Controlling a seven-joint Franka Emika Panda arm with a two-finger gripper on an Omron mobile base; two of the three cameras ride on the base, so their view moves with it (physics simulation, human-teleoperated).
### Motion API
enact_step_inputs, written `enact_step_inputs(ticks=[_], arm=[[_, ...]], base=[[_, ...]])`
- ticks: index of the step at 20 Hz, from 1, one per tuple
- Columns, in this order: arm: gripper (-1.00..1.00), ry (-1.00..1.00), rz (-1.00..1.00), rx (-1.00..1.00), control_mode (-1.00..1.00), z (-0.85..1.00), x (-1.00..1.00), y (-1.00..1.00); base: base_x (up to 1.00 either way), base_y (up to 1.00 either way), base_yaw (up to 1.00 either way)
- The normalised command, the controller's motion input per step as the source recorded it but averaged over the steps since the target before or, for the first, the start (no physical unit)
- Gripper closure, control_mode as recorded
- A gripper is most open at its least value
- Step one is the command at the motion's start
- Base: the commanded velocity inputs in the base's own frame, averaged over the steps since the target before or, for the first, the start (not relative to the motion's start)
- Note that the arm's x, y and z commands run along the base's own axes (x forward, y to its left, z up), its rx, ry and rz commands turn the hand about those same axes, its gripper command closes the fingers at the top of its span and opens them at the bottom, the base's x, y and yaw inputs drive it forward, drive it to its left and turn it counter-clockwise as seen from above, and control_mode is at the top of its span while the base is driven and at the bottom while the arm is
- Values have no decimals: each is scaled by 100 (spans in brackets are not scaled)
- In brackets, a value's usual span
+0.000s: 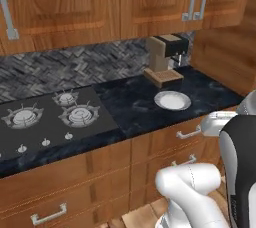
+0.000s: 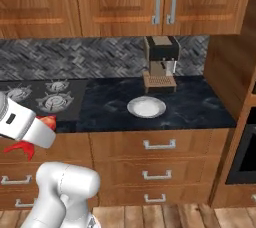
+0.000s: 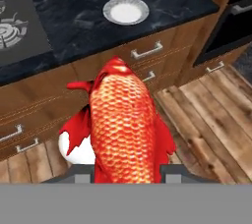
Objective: Pick fish from the fridge and place it on the plate on the counter.
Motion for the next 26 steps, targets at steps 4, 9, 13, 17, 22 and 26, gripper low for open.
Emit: enact_step_inputs(ticks=[4, 9, 13, 17, 22, 26], arm=[[100, 0, 0, 0, 100, 0, 0, 0], [100, 0, 0, 0, 100, 0, 0, 0], [100, 0, 0, 0, 100, 0, 0, 0], [100, 0, 0, 0, 100, 0, 0, 0], [100, 0, 0, 0, 100, 0, 0, 0], [100, 0, 4, 3, -100, -27, 24, -9]], base=[[100, -65, 51], [71, -76, 32], [22, -25, 12], [15, -5, 4], [59, -17, 5], [33, -10, 3]])
